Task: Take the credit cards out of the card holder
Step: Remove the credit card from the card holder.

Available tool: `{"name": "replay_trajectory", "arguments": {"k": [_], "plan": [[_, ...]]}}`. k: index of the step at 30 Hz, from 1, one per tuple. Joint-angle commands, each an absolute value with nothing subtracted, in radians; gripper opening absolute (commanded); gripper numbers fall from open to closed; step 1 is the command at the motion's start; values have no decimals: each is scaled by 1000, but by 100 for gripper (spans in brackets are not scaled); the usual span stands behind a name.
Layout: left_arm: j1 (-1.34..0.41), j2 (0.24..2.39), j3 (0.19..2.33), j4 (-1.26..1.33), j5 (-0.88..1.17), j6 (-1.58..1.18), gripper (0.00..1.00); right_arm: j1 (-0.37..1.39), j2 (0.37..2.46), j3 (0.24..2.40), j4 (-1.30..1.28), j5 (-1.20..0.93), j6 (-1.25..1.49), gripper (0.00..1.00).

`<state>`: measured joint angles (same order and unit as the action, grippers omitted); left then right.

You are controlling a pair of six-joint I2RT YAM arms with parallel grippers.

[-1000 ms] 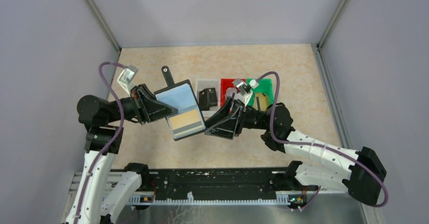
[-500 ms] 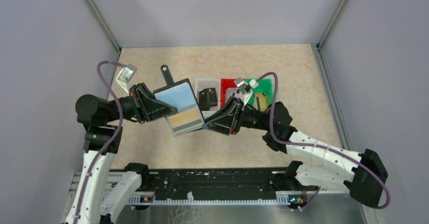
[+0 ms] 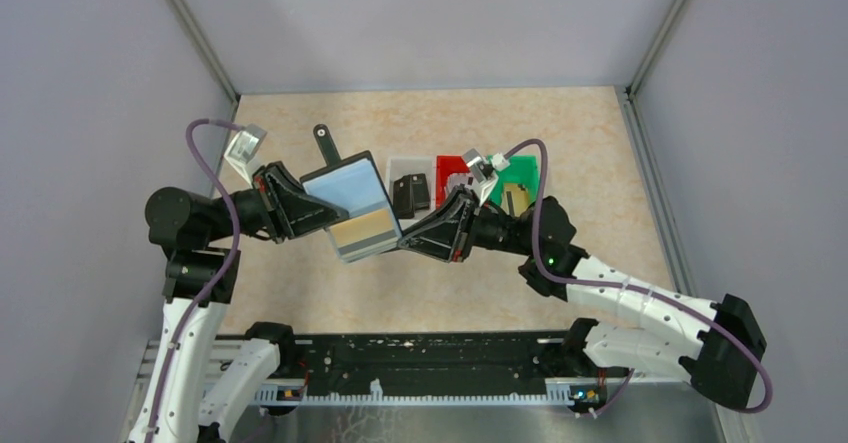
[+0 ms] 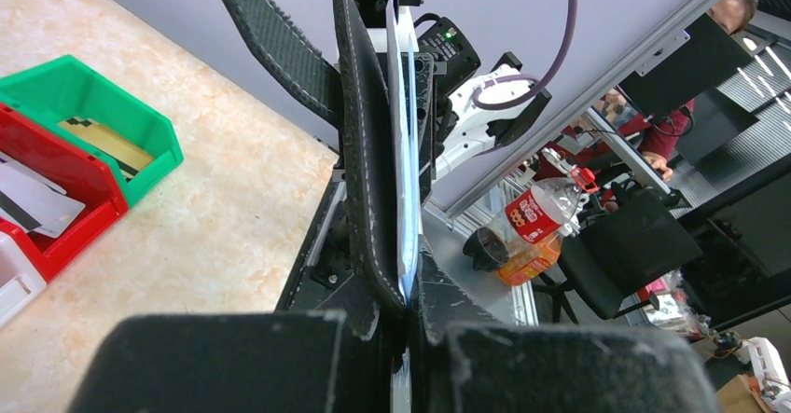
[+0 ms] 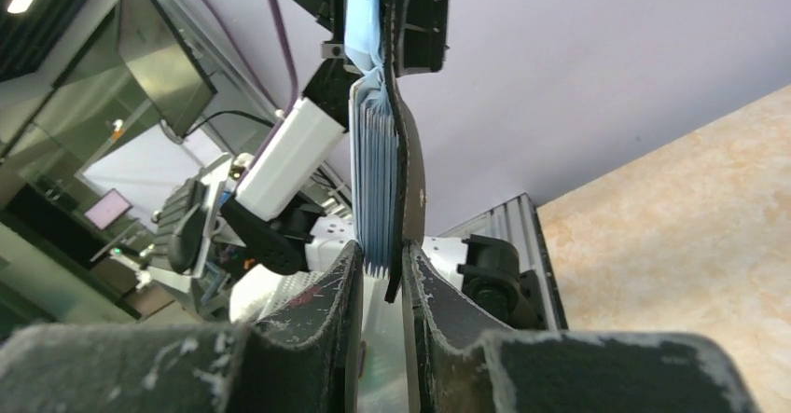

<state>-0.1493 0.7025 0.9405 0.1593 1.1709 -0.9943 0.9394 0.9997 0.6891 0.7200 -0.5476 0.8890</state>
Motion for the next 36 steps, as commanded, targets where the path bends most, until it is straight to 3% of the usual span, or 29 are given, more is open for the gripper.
{"name": "replay_trajectory", "arguments": {"k": [1, 16, 24, 36], "plan": [[-150, 704, 980, 181, 1175, -1008, 0, 961, 983, 777, 709, -454, 816, 10], [-150, 709, 990, 177, 1178, -1013, 0, 1008, 979, 792, 694, -286, 753, 12], [-150, 709, 986, 183, 1180, -1020, 0, 1007, 994, 785, 745, -265, 768, 30], [-150, 712, 990, 180, 1183, -1021, 0, 1011, 1020, 790, 793, -275, 762, 31]]}}
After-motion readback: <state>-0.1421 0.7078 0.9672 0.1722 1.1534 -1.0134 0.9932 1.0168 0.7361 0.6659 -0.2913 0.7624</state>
